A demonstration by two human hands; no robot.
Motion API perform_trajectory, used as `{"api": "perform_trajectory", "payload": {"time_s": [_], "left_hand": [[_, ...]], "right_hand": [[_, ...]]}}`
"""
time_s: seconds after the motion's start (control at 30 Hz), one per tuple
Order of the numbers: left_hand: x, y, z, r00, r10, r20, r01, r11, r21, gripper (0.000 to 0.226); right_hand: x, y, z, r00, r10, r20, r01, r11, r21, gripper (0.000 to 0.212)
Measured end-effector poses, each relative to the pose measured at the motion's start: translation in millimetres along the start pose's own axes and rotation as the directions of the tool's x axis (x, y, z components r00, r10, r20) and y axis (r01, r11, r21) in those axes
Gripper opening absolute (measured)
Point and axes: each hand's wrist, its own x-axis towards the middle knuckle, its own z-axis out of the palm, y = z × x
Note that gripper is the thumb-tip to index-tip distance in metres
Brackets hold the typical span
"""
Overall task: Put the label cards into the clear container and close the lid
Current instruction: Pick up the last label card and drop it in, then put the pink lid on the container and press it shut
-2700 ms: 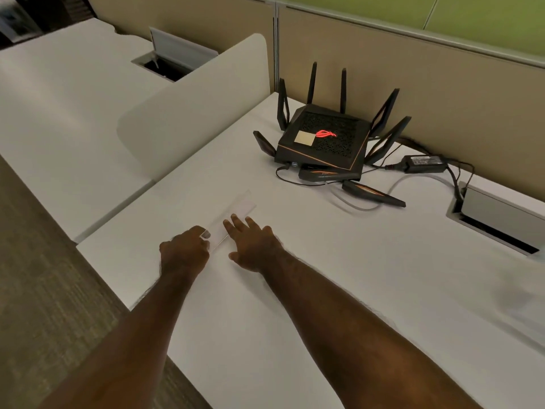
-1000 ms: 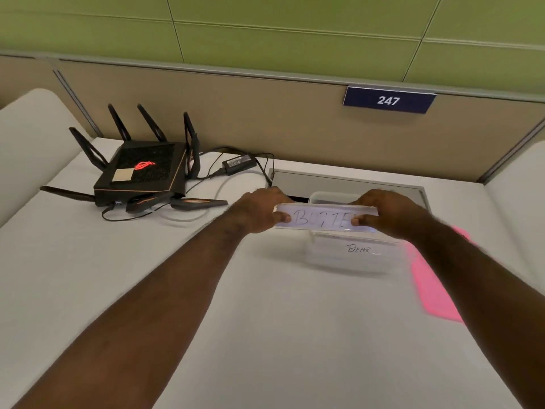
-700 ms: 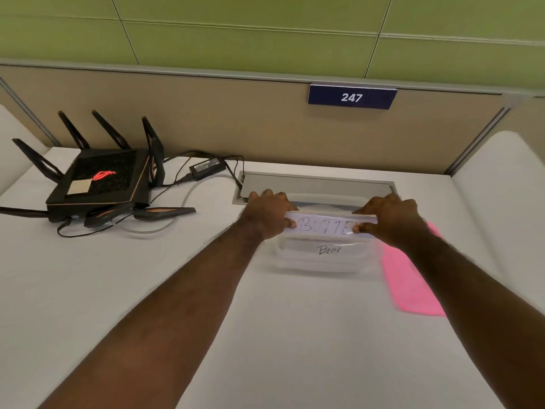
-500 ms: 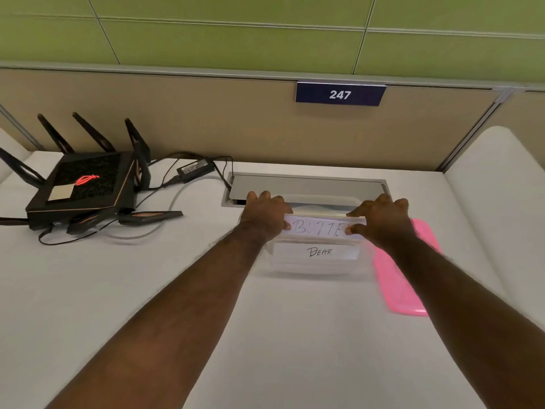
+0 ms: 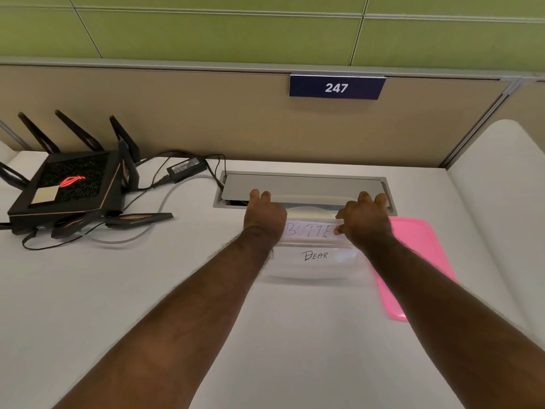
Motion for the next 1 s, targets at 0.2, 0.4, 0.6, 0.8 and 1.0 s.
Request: {"api": "perform_trajectory", "payload": {"time_s": [0.2,0.4,0.6,0.8,1.0], "left_hand": [[5,3,2,1.0,0.006,-0.001,-0.006,1.0,0.003,0.02],[2,3,-7,0.999,-0.019,-0.03,0.017,0.998,-0.054,0.031],[-9,26,-43,0.975,-0.113,-0.189,0.061,0.963,-0.262,0.035],[-18,93,-76,0.94,0.009,-0.342,-0.137,0.926,-0.352,0.038],[-42,181,-81,0.892,0.243,-0.381,-0.358,0.894,-0.269,0.03]], "right_hand": [[1,-8,-5,0.999,-0.037,0.005,0.038,0.996,-0.086,0.041],[-4,-7,-12,0.999,0.005,-0.039,-0.005,1.0,0.009,0.046],[-30,21,-25,0.941,0.162,-0.296,-0.073,0.954,0.292,0.031],[-63,83,-15,0.875,0.408,-0.261,-0.287,0.871,0.398,0.032],[-104,120,39,0.841,0.539,-0.053,-0.485,0.793,0.369,0.031]]}}
